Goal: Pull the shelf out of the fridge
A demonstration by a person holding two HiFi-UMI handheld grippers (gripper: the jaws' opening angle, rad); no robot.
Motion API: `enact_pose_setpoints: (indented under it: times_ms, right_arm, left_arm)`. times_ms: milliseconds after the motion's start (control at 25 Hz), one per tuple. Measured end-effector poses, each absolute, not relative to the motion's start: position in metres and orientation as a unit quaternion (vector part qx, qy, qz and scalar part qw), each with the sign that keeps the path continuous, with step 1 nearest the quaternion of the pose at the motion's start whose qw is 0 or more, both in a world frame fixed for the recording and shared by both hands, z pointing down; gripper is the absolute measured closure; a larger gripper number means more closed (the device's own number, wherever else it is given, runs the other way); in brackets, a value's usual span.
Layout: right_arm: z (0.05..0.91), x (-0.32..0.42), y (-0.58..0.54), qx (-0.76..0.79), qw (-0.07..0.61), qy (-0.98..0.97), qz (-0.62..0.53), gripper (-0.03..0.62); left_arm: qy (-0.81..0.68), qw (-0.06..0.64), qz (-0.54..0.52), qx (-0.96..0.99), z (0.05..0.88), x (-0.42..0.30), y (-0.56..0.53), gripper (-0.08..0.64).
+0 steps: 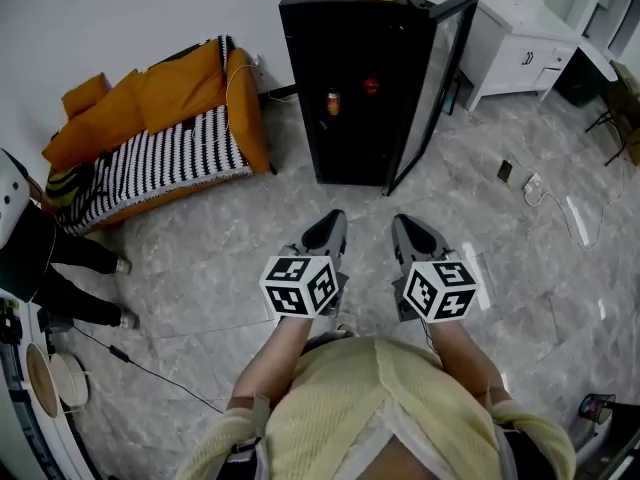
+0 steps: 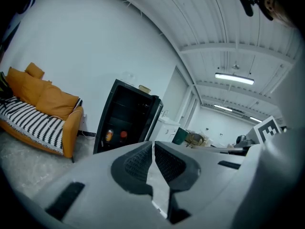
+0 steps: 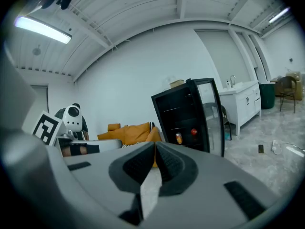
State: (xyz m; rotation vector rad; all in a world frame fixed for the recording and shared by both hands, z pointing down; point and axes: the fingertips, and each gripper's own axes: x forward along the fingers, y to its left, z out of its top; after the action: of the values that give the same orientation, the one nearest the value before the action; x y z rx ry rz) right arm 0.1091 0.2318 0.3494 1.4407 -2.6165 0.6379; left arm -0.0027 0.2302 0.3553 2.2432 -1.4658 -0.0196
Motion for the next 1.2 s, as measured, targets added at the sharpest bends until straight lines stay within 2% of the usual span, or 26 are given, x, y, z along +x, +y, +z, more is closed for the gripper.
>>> enact_pose_setpoints:
  times_ms: [640, 1200]
  right_arm:
    - [0.360, 0.065, 0.215, 0.496, 0.051, -0.839, 0.218, 0.561]
    - [0.368, 0.071, 0.169, 0.489, 0.059, -0.841, 0.221, 0.561]
  left_arm:
    - [-0.507, 0.244, 0.003, 0.827, 0.370, -0.043, 0.212, 0.525]
    - [-0.524, 0.254, -0.004, 0.813, 0.379, -0.038, 0.171, 0.525]
